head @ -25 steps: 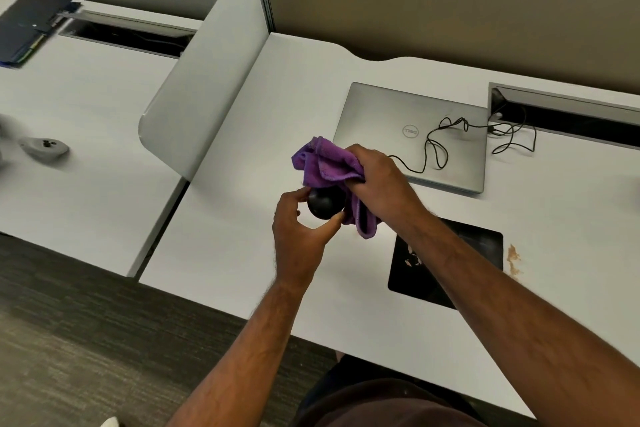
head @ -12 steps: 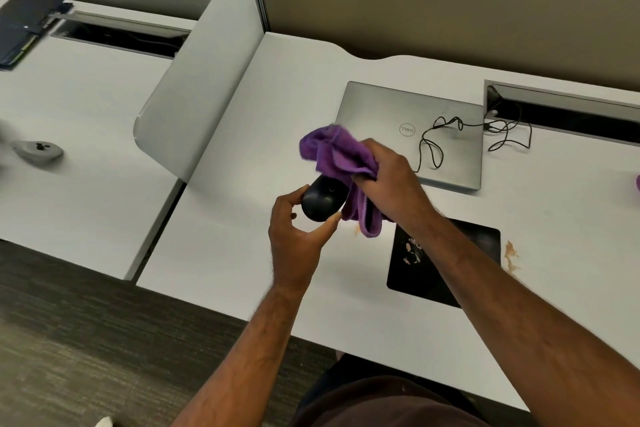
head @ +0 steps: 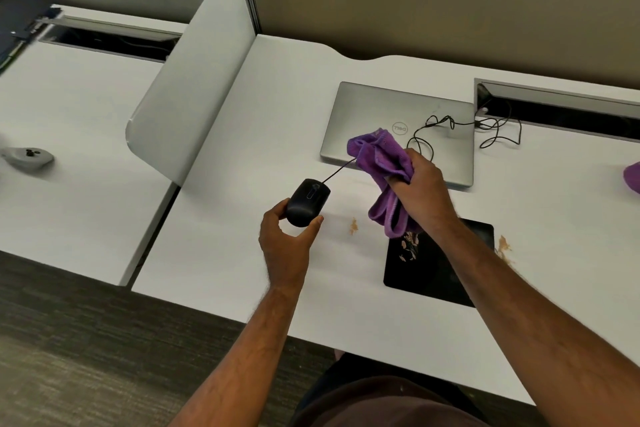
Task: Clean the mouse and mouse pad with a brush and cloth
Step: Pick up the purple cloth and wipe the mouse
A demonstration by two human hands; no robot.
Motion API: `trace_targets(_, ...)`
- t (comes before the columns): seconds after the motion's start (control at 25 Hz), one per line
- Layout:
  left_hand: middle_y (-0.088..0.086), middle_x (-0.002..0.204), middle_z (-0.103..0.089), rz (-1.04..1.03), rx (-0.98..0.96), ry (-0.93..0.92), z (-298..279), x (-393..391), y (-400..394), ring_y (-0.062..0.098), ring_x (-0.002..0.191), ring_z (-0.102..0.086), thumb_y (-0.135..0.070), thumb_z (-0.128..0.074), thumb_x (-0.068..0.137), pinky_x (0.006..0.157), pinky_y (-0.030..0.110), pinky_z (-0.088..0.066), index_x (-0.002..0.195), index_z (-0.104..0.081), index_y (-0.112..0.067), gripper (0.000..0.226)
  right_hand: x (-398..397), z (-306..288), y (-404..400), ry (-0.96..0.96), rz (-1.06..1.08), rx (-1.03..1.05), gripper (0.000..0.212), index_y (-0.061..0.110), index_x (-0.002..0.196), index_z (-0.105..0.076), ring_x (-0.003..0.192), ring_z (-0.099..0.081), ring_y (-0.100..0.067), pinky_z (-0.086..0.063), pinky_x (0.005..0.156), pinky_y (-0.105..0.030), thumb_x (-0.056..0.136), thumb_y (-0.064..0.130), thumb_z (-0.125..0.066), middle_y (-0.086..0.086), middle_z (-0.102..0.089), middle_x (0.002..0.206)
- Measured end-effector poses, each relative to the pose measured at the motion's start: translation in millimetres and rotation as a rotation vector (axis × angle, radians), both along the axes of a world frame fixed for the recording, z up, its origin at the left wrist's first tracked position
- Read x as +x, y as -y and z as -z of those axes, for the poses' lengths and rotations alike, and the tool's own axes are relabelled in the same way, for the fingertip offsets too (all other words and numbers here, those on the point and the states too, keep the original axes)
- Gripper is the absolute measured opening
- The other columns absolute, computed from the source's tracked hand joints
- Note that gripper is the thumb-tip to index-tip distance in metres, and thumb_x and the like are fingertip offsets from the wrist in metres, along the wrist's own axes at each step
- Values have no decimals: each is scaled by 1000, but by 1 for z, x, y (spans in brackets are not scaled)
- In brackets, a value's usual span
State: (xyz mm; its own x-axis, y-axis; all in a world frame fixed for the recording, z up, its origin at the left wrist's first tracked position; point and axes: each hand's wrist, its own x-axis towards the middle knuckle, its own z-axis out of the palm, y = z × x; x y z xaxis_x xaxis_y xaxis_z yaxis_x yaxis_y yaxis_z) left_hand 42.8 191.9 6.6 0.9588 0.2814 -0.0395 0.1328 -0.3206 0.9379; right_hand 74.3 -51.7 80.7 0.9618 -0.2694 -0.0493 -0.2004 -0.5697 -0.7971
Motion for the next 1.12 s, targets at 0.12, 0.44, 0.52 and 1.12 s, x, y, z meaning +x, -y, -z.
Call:
trace_targets(0.12,-23,119,-60,-1,43,-33,14,-2,4,10,121,-54,-39,-91,75,114,48,-43,129,-57,-35,64,-11,7,13,-10,26,-7,22,35,109,-58,80,-63,2,-45,63,-16,95,20,-68,17,-65,90)
trace_targets(0.44,-21,120,-56,51,162,-102,43,-13,17,12,120,-51,-51,-87,74,104,30,-26,129,-57,-31,66,-40,21,45,-53,78,-7,21,34,110,-60,81,-64,-1,-46,65,-19,95,24,-69,16,-67,91)
trace_targets(0.52,-22,119,-54,51,191,-105,50,-15,17,11,122,-48,-53,-88,72,103,28,-24,127,-57,-32,67,-46,24,53,-64,98,-12,23,32,115,-60,82,-65,-1,-46,64,-17,95,24,-69,16,-67,93)
trace_targets(1.12,-5,118,-61,22,364,-71,63,-29,28,21,116,-54,-55,-89,68,103,39,-38,117,-58,-23,66,-84,36,98,-142,110,30,38,21,134,-60,91,-69,-15,-47,67,-16,97,23,-70,2,-70,106)
